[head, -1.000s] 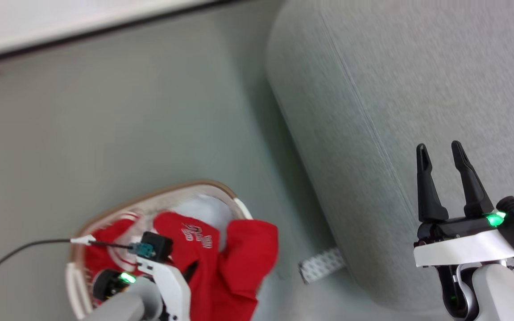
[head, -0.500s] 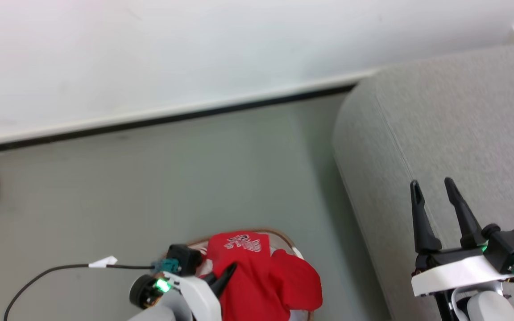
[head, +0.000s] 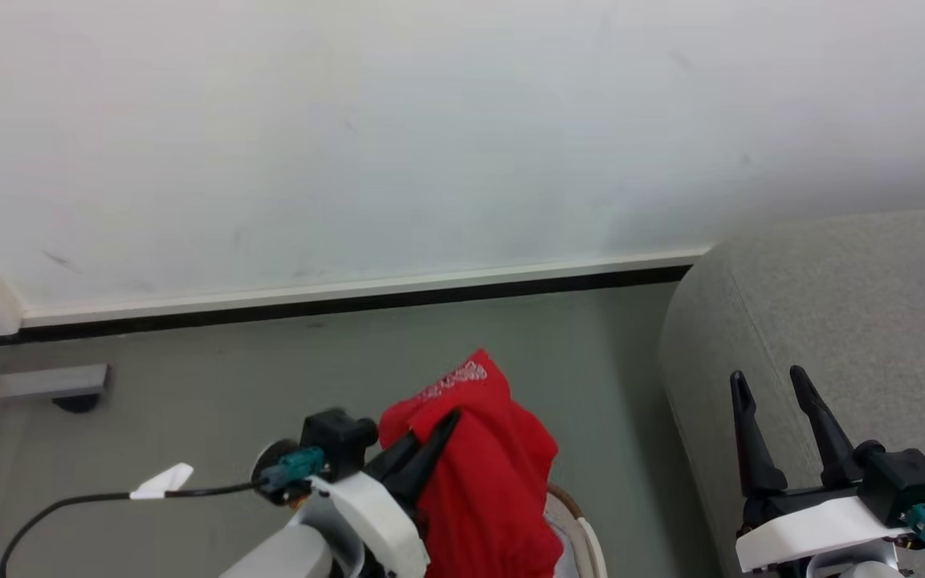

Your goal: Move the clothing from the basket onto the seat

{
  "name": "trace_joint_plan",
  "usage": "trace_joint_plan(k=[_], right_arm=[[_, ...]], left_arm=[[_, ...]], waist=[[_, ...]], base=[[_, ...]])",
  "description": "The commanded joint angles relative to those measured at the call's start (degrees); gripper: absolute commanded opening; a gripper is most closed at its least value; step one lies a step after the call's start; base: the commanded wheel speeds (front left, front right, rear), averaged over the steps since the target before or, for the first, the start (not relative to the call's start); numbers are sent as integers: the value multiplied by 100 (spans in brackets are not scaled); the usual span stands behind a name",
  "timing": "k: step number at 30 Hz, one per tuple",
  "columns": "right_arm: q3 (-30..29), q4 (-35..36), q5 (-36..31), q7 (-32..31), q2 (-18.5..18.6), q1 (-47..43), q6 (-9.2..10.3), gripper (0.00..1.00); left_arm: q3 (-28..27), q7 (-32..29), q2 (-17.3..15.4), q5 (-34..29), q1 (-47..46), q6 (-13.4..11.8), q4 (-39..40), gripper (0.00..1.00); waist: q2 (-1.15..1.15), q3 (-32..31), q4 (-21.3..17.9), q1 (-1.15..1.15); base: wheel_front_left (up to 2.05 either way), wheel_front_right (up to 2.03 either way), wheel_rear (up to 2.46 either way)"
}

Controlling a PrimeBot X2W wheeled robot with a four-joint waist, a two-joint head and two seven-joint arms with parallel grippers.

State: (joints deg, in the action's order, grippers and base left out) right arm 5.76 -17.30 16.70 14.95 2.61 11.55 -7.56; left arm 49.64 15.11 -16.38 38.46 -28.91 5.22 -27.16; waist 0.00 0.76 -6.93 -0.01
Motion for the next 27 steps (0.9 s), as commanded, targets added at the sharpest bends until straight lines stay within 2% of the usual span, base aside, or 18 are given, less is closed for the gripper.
trace_joint_plan(k=[1,11,27], right_arm=[[6,4,-17,12,26,-80,14,100],[24,33,107,12,25,-212,14,100],[566,296,223,12,25,-196,13,100]], left_arm=[[-169,6,-23,-199,64,-23,239,0],[-675,7,-81,-807,-206,-62,1045,0],[-875,-6,-105,-763,-559,-157,1292,0]], waist=[[0,-91,84,1],[0,-202,226,1],[0,-98,285,1]], base=[[0,0,0],[0,0,0],[0,0,0]])
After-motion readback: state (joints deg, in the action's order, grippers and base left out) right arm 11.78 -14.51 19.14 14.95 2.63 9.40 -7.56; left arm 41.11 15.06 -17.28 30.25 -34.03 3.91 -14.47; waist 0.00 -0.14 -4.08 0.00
